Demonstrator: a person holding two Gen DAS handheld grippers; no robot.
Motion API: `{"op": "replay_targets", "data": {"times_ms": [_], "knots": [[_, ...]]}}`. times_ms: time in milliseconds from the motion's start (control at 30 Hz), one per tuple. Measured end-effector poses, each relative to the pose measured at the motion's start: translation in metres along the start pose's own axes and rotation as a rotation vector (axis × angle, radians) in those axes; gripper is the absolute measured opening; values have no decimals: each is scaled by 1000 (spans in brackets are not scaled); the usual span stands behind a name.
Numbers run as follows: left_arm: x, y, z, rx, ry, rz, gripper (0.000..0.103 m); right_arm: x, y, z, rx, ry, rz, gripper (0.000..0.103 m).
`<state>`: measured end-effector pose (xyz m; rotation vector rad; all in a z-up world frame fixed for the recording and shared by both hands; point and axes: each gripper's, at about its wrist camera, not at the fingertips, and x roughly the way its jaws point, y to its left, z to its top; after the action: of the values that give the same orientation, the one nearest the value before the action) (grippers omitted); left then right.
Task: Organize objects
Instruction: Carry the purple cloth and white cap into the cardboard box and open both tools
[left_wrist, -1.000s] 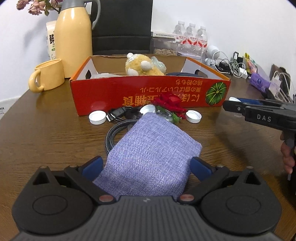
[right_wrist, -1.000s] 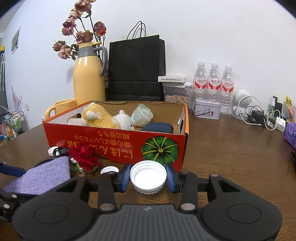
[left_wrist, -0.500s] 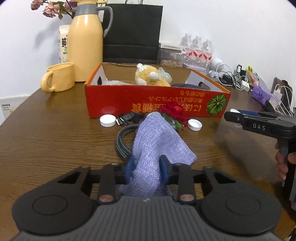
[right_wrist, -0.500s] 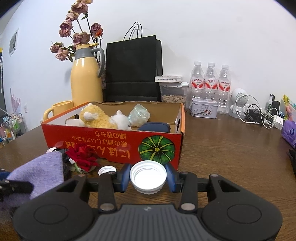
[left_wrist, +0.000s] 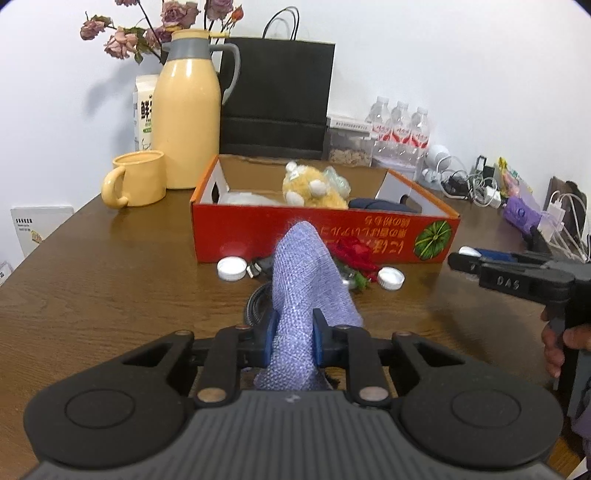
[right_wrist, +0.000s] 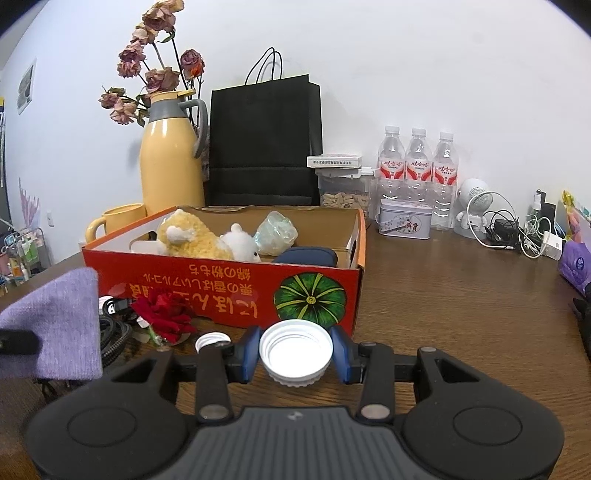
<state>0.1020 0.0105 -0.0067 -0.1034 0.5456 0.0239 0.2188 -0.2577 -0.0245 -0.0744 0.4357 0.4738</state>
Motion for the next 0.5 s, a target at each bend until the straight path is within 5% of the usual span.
{"op": "replay_targets", "data": {"times_ms": [500], "knots": [[0,-17,49,9,-139,-73,20,-14,9,25,-23,-105,48,39]]}}
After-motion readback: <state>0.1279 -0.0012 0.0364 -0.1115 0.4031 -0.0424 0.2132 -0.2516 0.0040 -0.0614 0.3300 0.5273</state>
